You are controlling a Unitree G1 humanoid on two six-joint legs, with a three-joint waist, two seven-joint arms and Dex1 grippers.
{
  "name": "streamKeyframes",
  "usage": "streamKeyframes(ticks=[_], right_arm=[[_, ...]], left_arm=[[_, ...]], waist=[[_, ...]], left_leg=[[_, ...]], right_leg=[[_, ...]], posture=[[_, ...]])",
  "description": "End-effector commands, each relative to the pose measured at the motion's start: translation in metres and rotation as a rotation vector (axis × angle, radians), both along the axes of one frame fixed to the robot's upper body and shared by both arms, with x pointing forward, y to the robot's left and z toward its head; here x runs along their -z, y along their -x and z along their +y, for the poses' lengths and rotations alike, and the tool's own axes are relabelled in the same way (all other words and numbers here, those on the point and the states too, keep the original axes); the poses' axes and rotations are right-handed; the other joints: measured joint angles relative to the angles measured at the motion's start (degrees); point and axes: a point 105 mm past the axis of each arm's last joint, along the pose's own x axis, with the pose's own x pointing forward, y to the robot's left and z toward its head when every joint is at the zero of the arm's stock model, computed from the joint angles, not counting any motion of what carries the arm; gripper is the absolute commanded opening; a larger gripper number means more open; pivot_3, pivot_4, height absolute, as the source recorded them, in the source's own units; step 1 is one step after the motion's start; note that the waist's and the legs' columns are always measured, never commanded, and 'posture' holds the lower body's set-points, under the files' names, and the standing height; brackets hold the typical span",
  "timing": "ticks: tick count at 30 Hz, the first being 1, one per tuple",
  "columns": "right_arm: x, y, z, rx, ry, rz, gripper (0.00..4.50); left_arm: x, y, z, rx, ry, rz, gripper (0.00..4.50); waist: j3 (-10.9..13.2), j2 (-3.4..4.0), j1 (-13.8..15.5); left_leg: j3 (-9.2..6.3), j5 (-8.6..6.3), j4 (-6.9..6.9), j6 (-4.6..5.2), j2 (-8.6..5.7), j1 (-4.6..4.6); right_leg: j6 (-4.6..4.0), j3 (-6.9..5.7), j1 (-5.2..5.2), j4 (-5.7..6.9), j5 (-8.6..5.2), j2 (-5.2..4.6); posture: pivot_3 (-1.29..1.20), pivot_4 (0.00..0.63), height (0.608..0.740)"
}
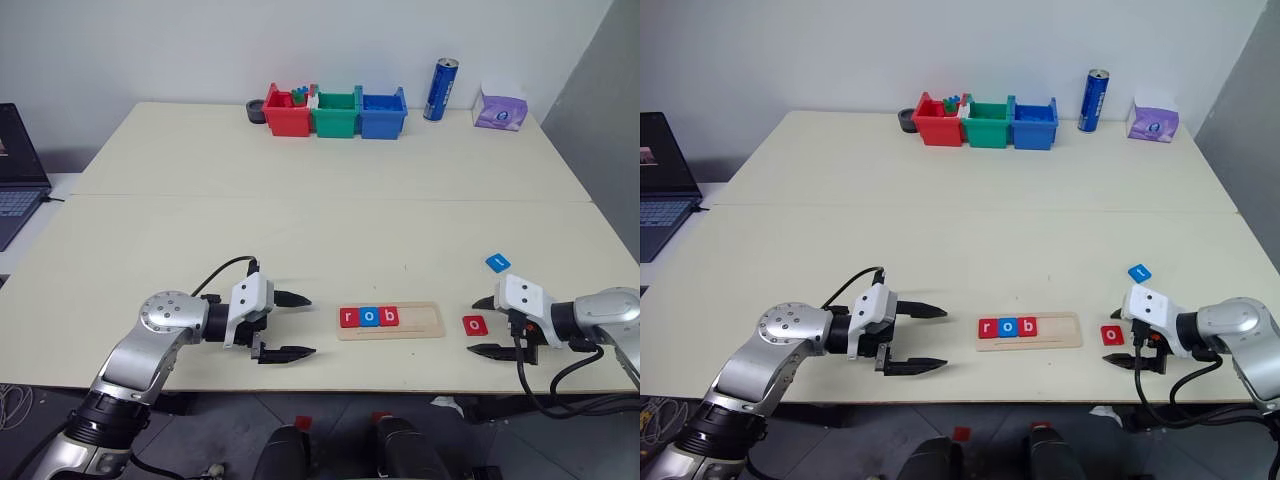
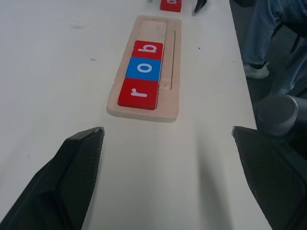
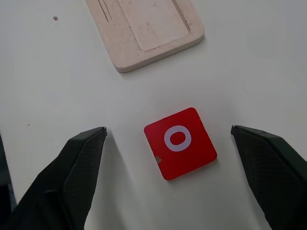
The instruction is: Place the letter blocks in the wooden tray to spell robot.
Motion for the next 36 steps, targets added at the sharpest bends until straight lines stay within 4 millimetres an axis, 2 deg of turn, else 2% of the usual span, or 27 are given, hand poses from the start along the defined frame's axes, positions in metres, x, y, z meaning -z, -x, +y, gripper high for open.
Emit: streamKeyframes(ticks=[1,6,10,16,21,25,36], right_arm=[[-0.004,-0.002,0.001,-0.026,0.007,-0.011,3.2],[-0.009,-0.002,0.005,-0.038,0.001,-0.028,1.43],[-0.023,0.0,0.016,-0.078,-0.009,-0.062,1.45],[-0.036,-0.001,0.049,-0.157,-0.016,-0.119,1.45],[-0.032,-0.009,0.066,-0.191,0.004,-0.121,1.45],[-0.025,-0.018,0.072,-0.213,0.04,-0.127,1.45],[-0.018,-0.024,0.085,-0.273,0.064,-0.114,1.45]], left_arm=[[-0.011,0.002,-0.005,0.019,0.008,-0.035,4.5],[-0.012,0.003,-0.006,0.016,0.009,-0.033,4.5],[-0.012,0.003,-0.005,0.013,0.008,-0.03,4.5],[-0.008,0.002,-0.002,0.008,0.004,-0.027,4.5],[-0.007,0.002,-0.003,0.006,0.007,-0.03,4.5],[-0.007,0.002,-0.004,0.003,0.011,-0.032,4.5],[-0.005,0.003,-0.002,-0.012,0.011,-0.033,4.5]], waist=[[0.0,0.0,0.0],[0.0,0.0,0.0],[0.0,0.01,-0.01],[0.0,0.01,-0.03],[0.0,0.0,0.0],[0.0,0.0,0.0],[0.0,0.01,0.0]], left_leg=[[0.0,0.0,0.0,0.0,0.0,0.0],[-0.02,0.0,0.0,0.0,0.01,0.01],[-0.04,0.0,0.0,0.0,0.01,0.01],[-0.09,0.0,0.02,0.0,0.02,0.02],[-0.08,0.0,0.02,0.0,0.02,0.02],[-0.08,0.0,0.02,0.0,0.01,0.01],[-0.09,0.0,0.03,0.0,0.02,0.0]], right_leg=[[-0.01,0.01,0.0,0.0,0.0,0.0],[-0.02,0.01,0.0,0.01,0.01,0.0],[-0.02,0.0,0.0,0.02,0.01,0.0],[-0.01,0.01,0.0,0.03,0.01,0.0],[-0.03,-0.01,0.0,0.03,0.02,0.0],[-0.06,0.0,-0.01,0.02,0.04,-0.02],[-0.21,-0.04,-0.02,0.03,0.13,-0.02]], posture=[[0.0,0.15,0.74],[0.0,0.15,0.74],[0.0,0.15,0.74],[0.0,0.15,0.74],[0.0,0.15,0.74],[0.0,0.15,0.74],[0.0,0.15,0.74]])
